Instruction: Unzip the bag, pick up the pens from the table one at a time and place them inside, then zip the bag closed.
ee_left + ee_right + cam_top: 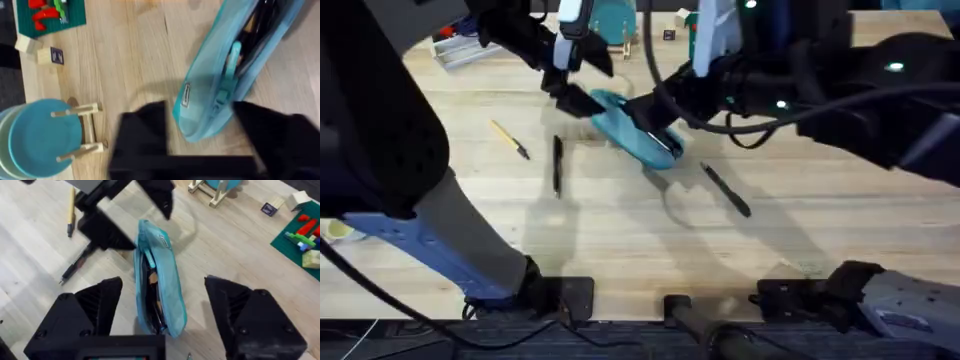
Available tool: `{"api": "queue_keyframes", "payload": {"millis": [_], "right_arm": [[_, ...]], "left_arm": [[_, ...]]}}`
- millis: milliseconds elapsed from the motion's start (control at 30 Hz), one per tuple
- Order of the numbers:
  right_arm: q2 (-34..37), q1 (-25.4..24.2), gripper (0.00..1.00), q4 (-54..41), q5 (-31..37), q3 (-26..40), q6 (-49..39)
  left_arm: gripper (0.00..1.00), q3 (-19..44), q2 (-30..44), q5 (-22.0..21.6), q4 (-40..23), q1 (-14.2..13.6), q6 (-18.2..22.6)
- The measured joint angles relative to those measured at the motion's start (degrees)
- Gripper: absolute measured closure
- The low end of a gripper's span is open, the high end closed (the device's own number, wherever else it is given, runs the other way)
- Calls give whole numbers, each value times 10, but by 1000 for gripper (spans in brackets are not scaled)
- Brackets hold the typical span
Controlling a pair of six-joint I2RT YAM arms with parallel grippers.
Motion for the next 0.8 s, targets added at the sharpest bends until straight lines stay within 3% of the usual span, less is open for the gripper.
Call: {"api": "queue_keyframes", "payload": {"millis": [67,100,500,800], "right_arm": [[-13,-3,3,-9,0,0,0],[-18,-5,3,-11,0,0,0],[-70,-42,3,-20,0,0,0],[-72,-65,4,-46,0,1,0]], "left_arm": [[42,0,0,9,0,-4,-7],[16,0,0,12,0,-5,-7],[8,0,0,72,0,-6,-7],[8,10,0,206,-47,8,-7]]}}
